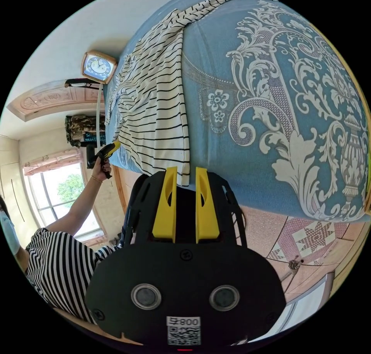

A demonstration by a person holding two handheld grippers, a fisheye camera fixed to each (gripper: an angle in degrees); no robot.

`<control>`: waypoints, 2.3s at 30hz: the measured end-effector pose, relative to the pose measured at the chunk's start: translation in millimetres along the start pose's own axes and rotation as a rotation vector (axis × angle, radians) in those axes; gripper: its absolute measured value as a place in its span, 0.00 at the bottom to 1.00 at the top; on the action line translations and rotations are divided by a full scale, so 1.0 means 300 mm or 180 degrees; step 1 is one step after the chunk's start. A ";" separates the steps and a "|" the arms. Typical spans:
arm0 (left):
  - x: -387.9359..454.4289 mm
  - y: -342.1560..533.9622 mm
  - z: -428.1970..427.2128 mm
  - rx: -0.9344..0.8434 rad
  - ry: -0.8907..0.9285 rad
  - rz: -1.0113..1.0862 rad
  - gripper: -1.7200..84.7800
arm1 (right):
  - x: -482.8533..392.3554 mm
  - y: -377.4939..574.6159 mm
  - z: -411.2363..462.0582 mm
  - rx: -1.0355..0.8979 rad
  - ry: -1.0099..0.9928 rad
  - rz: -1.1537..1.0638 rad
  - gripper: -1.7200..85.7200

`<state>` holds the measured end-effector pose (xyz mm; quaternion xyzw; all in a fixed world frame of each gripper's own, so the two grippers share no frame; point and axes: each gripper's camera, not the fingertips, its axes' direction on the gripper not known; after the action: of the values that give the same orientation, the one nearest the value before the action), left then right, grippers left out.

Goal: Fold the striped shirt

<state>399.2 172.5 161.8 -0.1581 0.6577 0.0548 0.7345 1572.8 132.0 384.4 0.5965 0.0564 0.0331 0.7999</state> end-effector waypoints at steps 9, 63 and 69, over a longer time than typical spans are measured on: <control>-0.018 0.143 -0.037 0.0140 0.0283 0.0145 0.04 | -0.010 0.112 0.149 -0.0054 0.0154 -0.0081 0.08; -0.277 0.700 0.030 0.0276 0.0612 -0.0367 0.03 | 0.179 0.463 0.120 0.0156 -0.0222 -0.0089 0.04; -0.303 0.634 0.084 0.0319 0.0688 -0.0643 0.03 | 0.218 0.378 0.147 0.0079 -0.0212 0.0077 0.04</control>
<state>356.6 371.4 222.8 -0.1916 0.7156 -0.0695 0.6681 1645.2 130.3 502.2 0.6078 0.0230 0.0222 0.7935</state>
